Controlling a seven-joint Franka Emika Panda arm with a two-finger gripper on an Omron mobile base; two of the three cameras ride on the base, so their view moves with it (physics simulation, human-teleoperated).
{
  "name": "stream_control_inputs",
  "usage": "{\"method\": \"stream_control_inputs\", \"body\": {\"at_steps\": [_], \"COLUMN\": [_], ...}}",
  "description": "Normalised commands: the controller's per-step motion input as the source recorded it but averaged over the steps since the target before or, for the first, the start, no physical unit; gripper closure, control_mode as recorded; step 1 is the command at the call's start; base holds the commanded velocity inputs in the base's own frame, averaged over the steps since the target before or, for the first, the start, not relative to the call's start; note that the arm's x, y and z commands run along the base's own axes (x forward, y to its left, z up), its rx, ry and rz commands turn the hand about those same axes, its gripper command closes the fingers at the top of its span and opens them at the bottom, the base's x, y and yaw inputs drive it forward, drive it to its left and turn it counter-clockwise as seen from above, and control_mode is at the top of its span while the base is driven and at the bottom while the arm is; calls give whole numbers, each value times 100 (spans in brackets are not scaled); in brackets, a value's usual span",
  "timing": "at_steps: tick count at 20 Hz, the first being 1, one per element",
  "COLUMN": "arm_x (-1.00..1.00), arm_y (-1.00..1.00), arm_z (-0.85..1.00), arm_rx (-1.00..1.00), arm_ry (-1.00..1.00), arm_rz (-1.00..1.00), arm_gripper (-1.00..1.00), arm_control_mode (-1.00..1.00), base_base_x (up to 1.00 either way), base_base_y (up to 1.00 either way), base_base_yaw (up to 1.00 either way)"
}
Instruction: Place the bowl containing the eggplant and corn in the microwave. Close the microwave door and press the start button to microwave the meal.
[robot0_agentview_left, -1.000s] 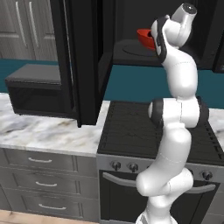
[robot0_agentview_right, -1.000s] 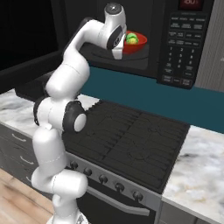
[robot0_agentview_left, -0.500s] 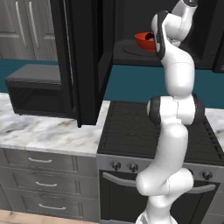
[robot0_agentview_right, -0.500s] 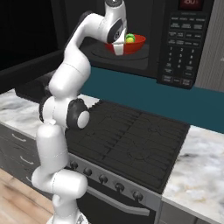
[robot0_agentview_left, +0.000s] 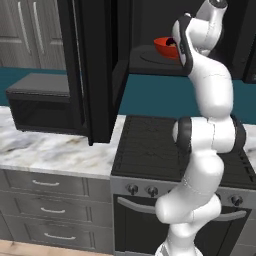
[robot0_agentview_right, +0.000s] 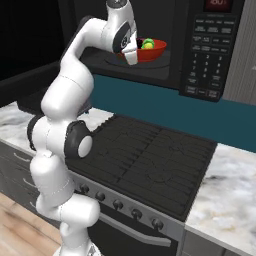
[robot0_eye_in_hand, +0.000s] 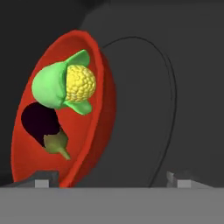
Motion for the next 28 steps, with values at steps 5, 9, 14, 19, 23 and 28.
{"method": "stream_control_inputs", "body": {"at_steps": [5, 9, 14, 19, 23, 28], "arm_x": [-82, -100, -100, -100, -100, -100], "arm_y": [8, 0, 1, 1, 19, 36], "arm_z": [-33, 49, 55, 55, 28, 1], "arm_rx": [-12, -1, -9, -35, -49, -61], "arm_ry": [-39, -32, -6, 2, 7, 19], "arm_rz": [0, 0, 10, 30, 41, 39], "arm_gripper": [-100, -100, -100, -100, -100, -100], "arm_control_mode": [-100, -100, -100, -100, -100, -100], "base_base_x": [0, 0, 0, 0, 0, 0], "base_base_y": [0, 0, 0, 0, 0, 0], "base_base_yaw": [0, 0, 0, 0, 0, 0]}}
